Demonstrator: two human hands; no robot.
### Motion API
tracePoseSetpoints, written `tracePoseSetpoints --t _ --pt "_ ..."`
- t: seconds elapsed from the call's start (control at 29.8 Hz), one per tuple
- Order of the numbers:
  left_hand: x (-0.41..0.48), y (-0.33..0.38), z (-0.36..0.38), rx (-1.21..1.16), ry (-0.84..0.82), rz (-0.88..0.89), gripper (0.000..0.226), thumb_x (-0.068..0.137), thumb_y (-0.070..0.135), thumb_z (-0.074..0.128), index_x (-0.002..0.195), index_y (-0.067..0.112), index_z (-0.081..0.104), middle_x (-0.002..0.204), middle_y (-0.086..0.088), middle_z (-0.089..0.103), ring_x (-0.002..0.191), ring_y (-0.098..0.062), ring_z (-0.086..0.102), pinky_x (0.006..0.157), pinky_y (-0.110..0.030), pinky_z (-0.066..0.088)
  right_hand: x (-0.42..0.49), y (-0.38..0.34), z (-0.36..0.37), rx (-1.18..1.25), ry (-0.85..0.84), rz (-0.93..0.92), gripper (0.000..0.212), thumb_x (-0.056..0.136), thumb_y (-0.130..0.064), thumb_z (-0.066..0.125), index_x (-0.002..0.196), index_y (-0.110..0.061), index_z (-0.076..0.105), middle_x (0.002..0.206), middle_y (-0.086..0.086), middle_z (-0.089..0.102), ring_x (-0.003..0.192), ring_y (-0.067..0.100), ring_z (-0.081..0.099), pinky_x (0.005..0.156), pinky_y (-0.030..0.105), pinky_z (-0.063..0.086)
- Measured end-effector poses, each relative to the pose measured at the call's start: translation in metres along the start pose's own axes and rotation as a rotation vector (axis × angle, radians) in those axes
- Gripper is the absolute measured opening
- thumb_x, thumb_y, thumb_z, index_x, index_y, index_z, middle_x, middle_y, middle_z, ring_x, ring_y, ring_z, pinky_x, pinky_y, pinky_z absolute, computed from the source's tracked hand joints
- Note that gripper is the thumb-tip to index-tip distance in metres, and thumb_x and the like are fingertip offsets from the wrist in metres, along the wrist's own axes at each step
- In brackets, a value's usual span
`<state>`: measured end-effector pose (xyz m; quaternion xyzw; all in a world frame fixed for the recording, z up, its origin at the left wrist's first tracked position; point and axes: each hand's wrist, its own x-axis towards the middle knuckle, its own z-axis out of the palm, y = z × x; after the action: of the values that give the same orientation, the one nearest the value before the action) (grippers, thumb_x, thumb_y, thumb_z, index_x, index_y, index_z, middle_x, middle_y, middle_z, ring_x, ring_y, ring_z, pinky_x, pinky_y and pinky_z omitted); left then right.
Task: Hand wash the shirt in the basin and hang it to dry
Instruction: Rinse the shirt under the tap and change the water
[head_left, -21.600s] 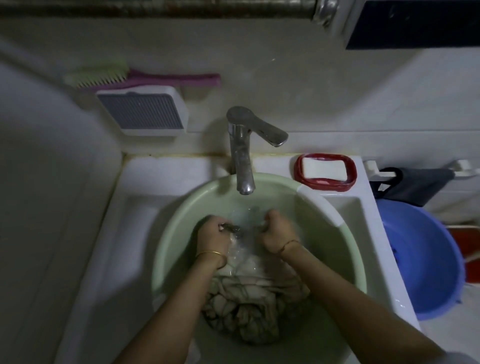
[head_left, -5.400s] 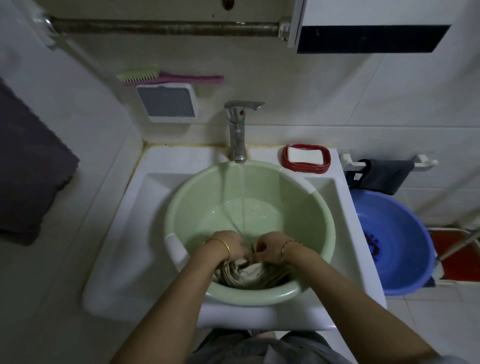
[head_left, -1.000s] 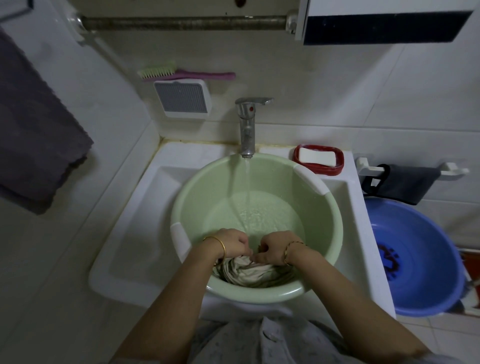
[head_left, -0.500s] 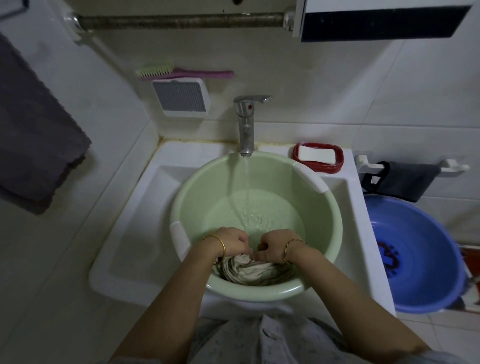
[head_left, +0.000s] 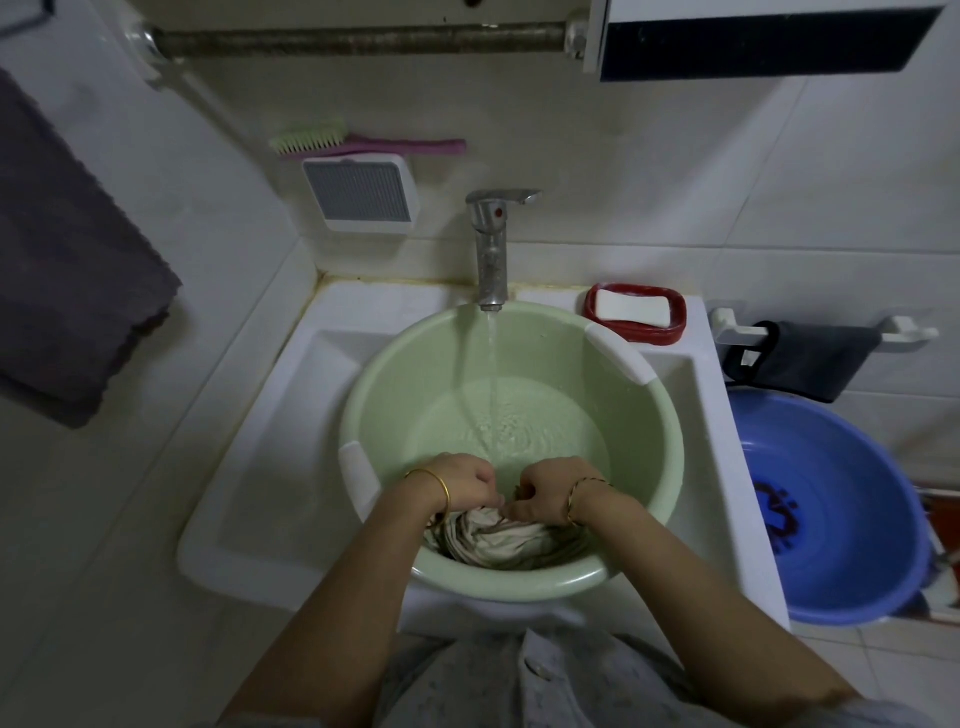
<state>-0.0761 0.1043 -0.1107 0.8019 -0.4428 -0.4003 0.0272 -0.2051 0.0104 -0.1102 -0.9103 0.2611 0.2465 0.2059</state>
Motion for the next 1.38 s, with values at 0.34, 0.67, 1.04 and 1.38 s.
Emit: tracePoseSetpoints --t 0.34,0.67,1.04,1.38 --pt "-0.0005 0.0008 -0.0001 0.002 0.006 -0.01 0.012 0.079 0.035 0.064 0.071 0.027 0.061 0.096 -0.001 0.064 0.1 -0.021 0.058 0.085 -0.029 0.046 -0.0011 0.0 -0.0011 -0.003 -0.004 0.001 0.054 0.085 -0.064 0.046 0.111 -0.02 0.063 0.111 0.004 0.065 0.103 0.024 0.058 0.078 0.028 0.039" --pt "-0.0019 0.0015 -0.0014 0.011 -0.006 -0.014 0.019 0.079 0.036 0.064 0.063 0.028 0.056 0.089 0.001 0.059 0.099 -0.023 0.058 0.082 -0.031 0.046 -0.0014 -0.0012 -0.0029 -0.004 -0.017 0.002 0.054 0.085 -0.064 0.046 0.109 -0.019 0.063 0.107 0.004 0.065 0.098 0.023 0.059 0.077 0.029 0.04" --pt "-0.0042 0.0043 -0.0022 0.003 -0.008 -0.018 0.014 0.08 0.033 0.063 0.069 0.026 0.058 0.095 -0.002 0.062 0.098 -0.021 0.057 0.082 -0.029 0.045 -0.0028 -0.0016 -0.0035 0.005 -0.026 0.009 0.054 0.086 -0.063 0.046 0.113 -0.019 0.062 0.11 0.004 0.065 0.102 0.023 0.058 0.077 0.028 0.039" --pt "-0.0045 0.0044 -0.0019 0.007 -0.005 -0.028 0.015 0.079 0.031 0.064 0.066 0.028 0.057 0.093 -0.001 0.061 0.099 -0.022 0.058 0.079 -0.028 0.044 -0.0031 -0.0023 -0.0036 -0.001 -0.023 0.028 0.053 0.085 -0.064 0.046 0.111 -0.021 0.063 0.11 0.003 0.065 0.101 0.023 0.058 0.076 0.027 0.038"
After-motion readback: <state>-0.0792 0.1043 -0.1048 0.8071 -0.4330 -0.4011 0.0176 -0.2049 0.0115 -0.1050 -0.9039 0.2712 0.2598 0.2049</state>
